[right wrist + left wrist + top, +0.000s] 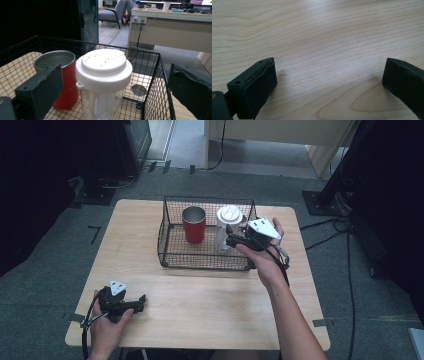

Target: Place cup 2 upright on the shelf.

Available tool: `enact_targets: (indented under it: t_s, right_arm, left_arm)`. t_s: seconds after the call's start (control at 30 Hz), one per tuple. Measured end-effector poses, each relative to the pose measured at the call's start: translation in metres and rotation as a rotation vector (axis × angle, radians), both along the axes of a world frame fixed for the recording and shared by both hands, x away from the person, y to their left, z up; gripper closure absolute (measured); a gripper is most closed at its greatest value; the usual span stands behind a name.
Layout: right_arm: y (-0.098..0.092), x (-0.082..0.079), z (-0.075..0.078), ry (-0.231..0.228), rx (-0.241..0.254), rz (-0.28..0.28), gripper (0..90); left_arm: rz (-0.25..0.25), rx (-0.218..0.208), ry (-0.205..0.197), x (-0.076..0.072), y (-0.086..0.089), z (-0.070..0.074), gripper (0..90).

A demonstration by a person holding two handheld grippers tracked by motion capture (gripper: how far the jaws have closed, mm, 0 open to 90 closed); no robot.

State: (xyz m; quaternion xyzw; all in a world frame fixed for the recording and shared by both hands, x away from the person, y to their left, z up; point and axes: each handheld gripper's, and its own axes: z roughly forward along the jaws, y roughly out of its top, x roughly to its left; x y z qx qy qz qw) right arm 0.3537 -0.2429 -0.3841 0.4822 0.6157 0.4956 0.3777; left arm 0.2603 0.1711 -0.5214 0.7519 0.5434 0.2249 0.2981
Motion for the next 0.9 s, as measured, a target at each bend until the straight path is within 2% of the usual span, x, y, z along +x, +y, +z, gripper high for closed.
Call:
enact_targets:
  t_s: [0.3,0.37,0.43,0.5,0.53,0.9]
  right_arm:
    - [-0.01,-0.023,-0.003,0.008,-0.012,0.027,0.6]
    - [-0.013,-0.032,-0.005,0.012,0.0,0.058,0.6]
    - [-0.014,-0.038,-0.006,0.01,-0.019,0.068,0.6]
    - [-0.015,-0.042,-0.006,0.01,-0.017,0.074,0.6]
    - [-0.017,-0.049,-0.007,0.01,-0.012,0.091,0.6]
    - [-0.027,-0.079,-0.016,0.016,-0.019,0.107,0.6]
  left_arm:
    - [-0.001,0.002,0.0,0.0,0.0,0.0,0.1]
    - [0.0,0.001,0.0,0.0,0.0,0.0,0.1]
    - [0.0,0.001,0.0,0.0,0.0,0.0,0.1]
    - [0.0,0.001,0.0,0.0,0.0,0.0,0.1]
    - [0.0,0.001,0.001,0.0,0.0,0.0,0.1]
    - [0.001,0.001,0.0,0.0,0.0,0.0,0.1]
